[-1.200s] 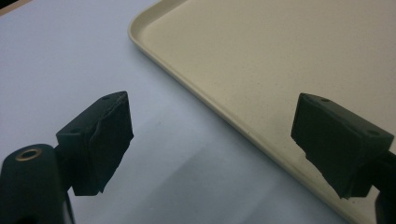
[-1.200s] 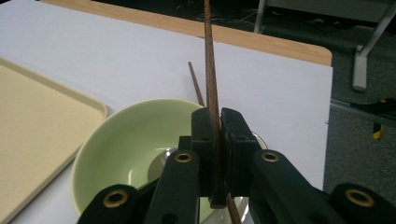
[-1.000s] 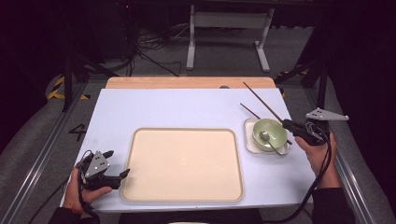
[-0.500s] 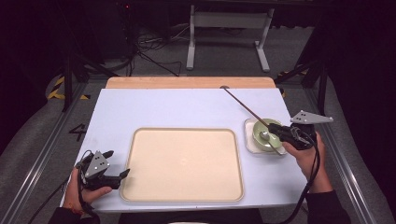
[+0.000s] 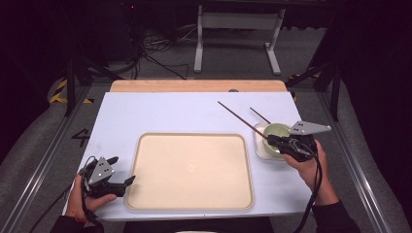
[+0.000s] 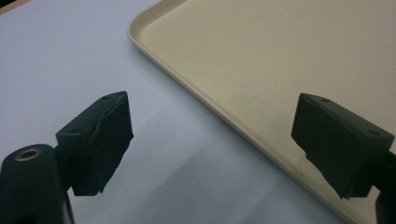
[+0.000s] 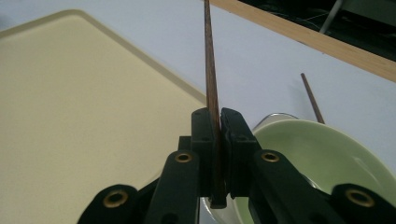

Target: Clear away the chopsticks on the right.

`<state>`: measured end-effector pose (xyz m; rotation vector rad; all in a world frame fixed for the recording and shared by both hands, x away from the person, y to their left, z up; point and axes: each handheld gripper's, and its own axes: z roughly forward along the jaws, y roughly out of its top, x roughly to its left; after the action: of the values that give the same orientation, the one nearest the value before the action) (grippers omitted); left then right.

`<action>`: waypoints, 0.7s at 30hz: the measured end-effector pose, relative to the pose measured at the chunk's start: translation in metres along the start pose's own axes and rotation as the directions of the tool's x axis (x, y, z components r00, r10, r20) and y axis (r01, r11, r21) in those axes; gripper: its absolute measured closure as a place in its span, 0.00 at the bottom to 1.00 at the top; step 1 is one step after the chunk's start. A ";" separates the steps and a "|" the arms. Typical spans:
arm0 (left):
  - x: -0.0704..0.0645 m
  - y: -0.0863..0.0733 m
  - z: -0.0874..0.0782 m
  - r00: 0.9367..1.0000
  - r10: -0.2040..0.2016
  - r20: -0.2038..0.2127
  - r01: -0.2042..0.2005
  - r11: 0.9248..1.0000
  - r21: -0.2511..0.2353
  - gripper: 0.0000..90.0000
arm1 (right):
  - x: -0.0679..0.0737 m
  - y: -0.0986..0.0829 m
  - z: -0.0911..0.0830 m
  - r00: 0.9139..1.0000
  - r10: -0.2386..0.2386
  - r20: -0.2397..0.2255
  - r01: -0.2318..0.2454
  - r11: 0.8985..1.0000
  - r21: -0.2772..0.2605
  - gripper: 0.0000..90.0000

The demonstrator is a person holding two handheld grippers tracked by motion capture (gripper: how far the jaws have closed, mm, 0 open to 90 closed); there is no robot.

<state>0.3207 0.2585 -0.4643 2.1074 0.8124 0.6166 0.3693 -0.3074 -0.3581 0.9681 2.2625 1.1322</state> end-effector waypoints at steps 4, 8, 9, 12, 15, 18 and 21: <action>0.000 0.000 0.000 1.000 -0.001 0.001 0.001 1.000 -0.001 0.15 | 0.012 0.000 0.007 0.999 -0.025 -0.031 0.026 0.999 0.021 0.95; 0.000 0.000 0.000 1.000 -0.001 0.001 0.001 1.000 0.000 0.15 | 0.019 0.001 0.012 0.999 -0.037 -0.039 0.038 0.998 0.041 0.95; 0.000 0.000 0.000 1.000 -0.003 0.004 0.003 1.000 -0.001 0.15 | 0.022 0.002 0.013 0.998 -0.050 -0.032 0.052 0.997 0.050 0.95; 0.000 0.000 0.000 1.000 -0.004 0.004 0.004 1.000 0.000 0.15 | 0.027 0.002 0.013 0.998 -0.049 -0.040 0.051 0.997 0.050 0.95; 0.000 0.000 0.000 1.000 -0.004 0.003 0.004 1.000 0.001 0.15 | 0.031 0.001 0.015 0.998 -0.051 -0.045 0.053 0.997 0.052 0.95; 0.000 0.000 0.000 1.000 -0.002 0.004 0.002 1.000 0.001 0.15 | 0.039 0.000 0.018 0.996 -0.064 -0.065 0.068 0.996 0.057 0.95; 0.000 0.000 0.000 1.000 -0.003 0.003 0.003 1.000 0.002 0.15 | 0.048 -0.002 0.024 0.994 -0.075 -0.085 0.081 0.994 0.074 0.95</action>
<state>0.3206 0.2581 -0.4647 2.1080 0.8141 0.6114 0.3519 -0.2596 -0.3770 0.8687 2.4034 1.0764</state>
